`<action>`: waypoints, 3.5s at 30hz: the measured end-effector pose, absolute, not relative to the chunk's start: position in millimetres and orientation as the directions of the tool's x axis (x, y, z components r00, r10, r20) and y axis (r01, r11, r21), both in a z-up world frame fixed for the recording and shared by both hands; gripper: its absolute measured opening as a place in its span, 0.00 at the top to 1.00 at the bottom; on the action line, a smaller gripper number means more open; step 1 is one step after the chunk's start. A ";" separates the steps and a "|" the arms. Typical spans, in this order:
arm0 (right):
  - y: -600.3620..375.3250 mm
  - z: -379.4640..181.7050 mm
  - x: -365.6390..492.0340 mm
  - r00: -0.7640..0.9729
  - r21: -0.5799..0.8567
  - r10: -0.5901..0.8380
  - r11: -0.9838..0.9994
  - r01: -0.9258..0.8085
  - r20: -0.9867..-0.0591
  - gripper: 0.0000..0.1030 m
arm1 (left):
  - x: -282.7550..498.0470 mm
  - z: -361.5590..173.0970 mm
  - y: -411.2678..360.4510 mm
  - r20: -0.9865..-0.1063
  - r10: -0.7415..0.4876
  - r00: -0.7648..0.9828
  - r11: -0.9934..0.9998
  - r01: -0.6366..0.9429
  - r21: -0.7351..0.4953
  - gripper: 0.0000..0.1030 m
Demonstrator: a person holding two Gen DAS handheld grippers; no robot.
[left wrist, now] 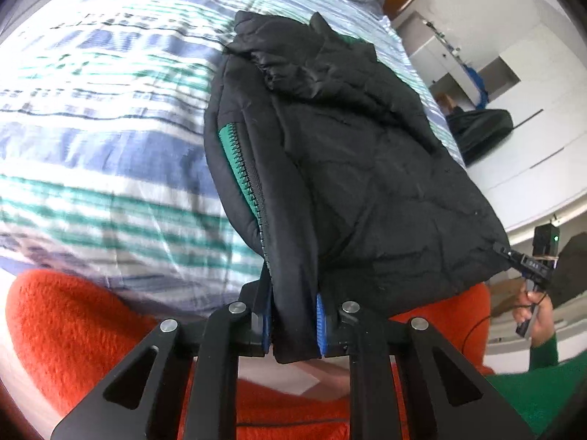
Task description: Fold large clothes
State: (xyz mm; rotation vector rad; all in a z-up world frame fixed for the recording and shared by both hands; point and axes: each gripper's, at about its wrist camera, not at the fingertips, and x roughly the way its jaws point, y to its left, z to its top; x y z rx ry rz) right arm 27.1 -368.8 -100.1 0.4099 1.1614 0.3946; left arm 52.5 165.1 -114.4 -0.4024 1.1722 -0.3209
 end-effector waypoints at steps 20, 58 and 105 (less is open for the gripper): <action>-393.3 0.7 46.4 0.498 0.781 0.702 0.620 -0.076 -0.509 0.84 | 64.0 22.1 188.8 -0.681 -0.496 0.538 0.850 0.141 -0.507 0.84; -320.9 -133.9 260.1 0.435 0.255 0.289 0.957 -0.135 -0.853 0.86 | 256.9 -125.3 152.0 -0.876 -0.289 0.387 0.957 0.098 -0.272 0.88; -357.8 -236.9 353.5 0.674 0.413 0.203 0.896 0.165 -0.710 0.82 | 364.7 -202.0 129.2 -0.757 -0.028 0.653 0.984 -0.118 -0.137 0.67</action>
